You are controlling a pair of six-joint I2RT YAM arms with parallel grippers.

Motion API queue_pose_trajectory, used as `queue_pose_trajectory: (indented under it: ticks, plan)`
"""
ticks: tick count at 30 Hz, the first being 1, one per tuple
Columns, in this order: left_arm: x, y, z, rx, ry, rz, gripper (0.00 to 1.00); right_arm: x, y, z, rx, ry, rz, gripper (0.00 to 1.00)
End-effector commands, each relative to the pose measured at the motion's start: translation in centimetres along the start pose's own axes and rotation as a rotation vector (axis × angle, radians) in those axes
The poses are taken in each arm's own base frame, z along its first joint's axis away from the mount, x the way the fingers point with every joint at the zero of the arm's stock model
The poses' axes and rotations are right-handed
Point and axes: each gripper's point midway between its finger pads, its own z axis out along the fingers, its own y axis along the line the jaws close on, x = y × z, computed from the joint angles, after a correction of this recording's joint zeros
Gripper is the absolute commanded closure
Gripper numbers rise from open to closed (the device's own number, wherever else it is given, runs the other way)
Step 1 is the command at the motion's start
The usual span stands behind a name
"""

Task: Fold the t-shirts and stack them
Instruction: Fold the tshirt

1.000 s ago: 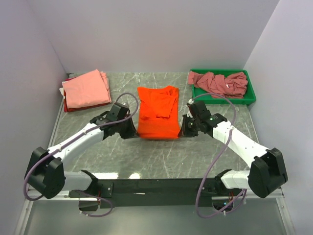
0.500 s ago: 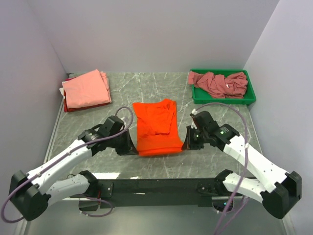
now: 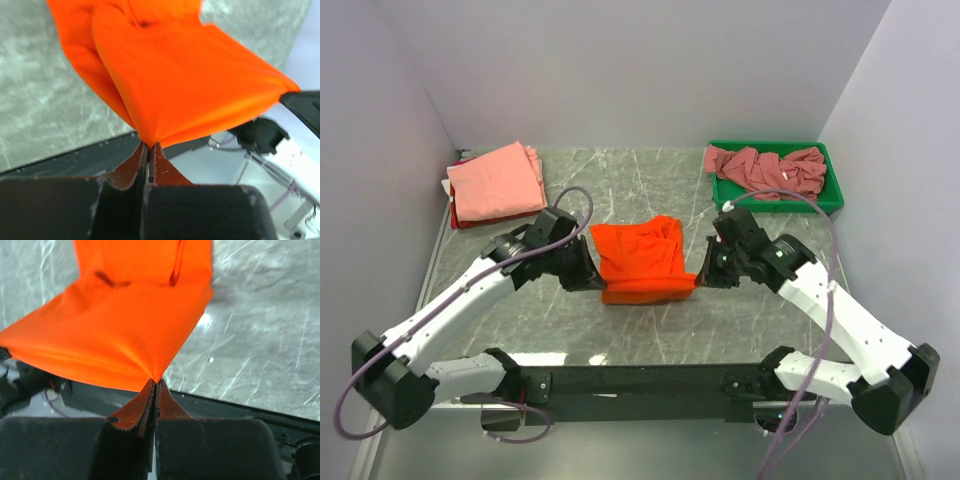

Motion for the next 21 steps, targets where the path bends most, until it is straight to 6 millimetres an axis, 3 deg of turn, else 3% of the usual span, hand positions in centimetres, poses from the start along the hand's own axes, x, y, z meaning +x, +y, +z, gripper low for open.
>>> queue_pose_trajectory:
  ticks: [1,9,21]
  plan:
    - [-2.9,-0.1,0.4,-0.008,-0.056,0.034,0.99,-3.1,-0.9,0.6,0.078,-0.078,0.029,1.00]
    - [-6.4,-0.1,2.9,0.013,-0.048,0.027,1.00,-7.6,0.0,3.0,0.106,-0.102,-0.003,1.00]
    - [-12.1,0.0,4.6,0.053,-0.093,-0.028,0.99,-14.3,0.7,6.1,0.151,-0.115,-0.040,1.00]
